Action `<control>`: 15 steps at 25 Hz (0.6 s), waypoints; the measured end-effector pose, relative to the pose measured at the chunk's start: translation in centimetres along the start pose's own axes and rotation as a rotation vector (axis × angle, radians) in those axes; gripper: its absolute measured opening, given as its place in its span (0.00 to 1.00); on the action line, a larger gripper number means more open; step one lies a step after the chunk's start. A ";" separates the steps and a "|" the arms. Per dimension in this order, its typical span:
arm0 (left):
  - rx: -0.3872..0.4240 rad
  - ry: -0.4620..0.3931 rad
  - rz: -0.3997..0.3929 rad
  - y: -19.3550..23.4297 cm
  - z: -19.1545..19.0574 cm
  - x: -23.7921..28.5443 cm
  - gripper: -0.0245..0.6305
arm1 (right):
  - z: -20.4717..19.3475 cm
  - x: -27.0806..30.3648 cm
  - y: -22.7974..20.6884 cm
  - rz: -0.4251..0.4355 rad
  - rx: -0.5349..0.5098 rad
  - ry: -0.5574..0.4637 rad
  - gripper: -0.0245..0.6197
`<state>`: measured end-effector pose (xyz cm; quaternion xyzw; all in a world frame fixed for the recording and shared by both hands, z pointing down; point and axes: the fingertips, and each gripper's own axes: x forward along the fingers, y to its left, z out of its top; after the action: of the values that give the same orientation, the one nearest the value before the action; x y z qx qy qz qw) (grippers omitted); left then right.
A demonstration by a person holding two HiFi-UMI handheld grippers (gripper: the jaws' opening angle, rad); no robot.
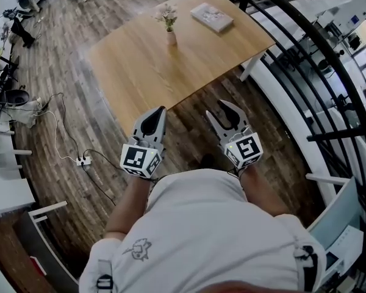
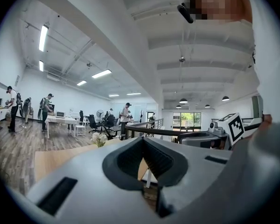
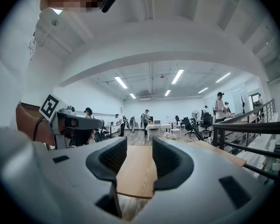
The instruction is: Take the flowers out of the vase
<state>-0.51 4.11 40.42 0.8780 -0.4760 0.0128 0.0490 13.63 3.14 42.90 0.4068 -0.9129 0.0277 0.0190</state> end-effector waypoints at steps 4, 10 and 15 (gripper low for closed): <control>-0.002 -0.001 0.011 -0.4 0.0 2.0 0.04 | 0.0 -0.1 -2.1 0.008 -0.001 -0.003 0.31; -0.022 0.024 -0.015 -1.2 -0.6 4.2 0.04 | -0.1 0.4 -3.9 0.007 0.010 0.011 0.31; -0.032 0.028 -0.051 -0.9 -1.0 5.6 0.04 | -0.6 1.7 -4.0 0.015 0.013 0.032 0.31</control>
<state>3.36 0.04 41.78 0.8887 -0.4529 0.0161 0.0700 15.48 -0.73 43.69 0.3998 -0.9152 0.0403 0.0309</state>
